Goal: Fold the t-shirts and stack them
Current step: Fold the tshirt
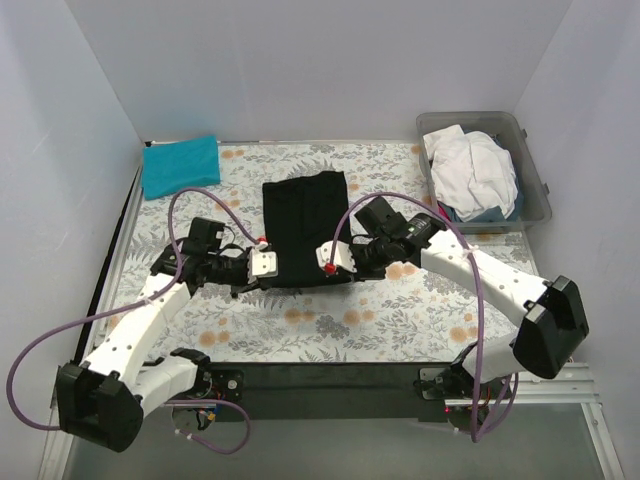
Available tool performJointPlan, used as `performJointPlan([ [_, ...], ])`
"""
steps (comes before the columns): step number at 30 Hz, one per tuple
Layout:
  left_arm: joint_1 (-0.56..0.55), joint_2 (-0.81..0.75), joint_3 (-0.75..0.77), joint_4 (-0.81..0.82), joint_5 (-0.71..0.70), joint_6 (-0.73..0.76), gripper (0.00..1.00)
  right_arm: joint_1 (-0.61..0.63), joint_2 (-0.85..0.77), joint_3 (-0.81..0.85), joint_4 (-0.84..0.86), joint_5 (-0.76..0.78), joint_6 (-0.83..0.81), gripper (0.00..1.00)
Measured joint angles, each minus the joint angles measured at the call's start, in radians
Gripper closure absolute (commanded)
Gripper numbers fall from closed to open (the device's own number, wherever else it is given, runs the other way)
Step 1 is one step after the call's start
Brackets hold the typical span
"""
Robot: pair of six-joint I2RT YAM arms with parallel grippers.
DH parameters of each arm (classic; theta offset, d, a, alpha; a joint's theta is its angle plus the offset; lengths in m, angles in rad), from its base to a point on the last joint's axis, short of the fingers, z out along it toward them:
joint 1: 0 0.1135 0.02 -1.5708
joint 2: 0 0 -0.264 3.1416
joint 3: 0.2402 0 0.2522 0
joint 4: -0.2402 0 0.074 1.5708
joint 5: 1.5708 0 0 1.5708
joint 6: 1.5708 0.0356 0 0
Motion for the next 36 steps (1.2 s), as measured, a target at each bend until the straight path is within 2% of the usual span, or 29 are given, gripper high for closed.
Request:
performJointPlan([
  [5,-0.001,-0.056,0.101,-0.209,0.048,-0.045,1.00,0.048,-0.059,0.060,-0.156,-0.060,0.010,0.99],
  [8,0.000,-0.048,0.193,-0.249,0.056,-0.099,1.00,0.041,-0.050,0.134,-0.222,-0.067,0.005,0.99],
  [11,0.032,0.010,0.273,-0.237,0.068,-0.136,1.00,0.001,0.026,0.286,-0.270,-0.079,-0.014,0.99],
  [17,0.156,0.347,0.398,-0.071,0.081,-0.195,1.00,-0.114,0.291,0.525,-0.259,-0.098,-0.110,0.99],
  [27,0.184,0.863,0.480,0.234,-0.007,-0.262,1.00,-0.224,0.825,0.743,-0.202,-0.100,-0.190,0.99],
  [32,0.184,0.924,0.476,0.282,-0.013,-0.286,1.00,-0.224,0.851,0.748,-0.179,-0.112,-0.177,0.99],
  [36,0.181,0.849,0.368,0.306,0.000,-0.277,1.00,-0.222,0.769,0.597,-0.102,-0.154,-0.137,0.99],
])
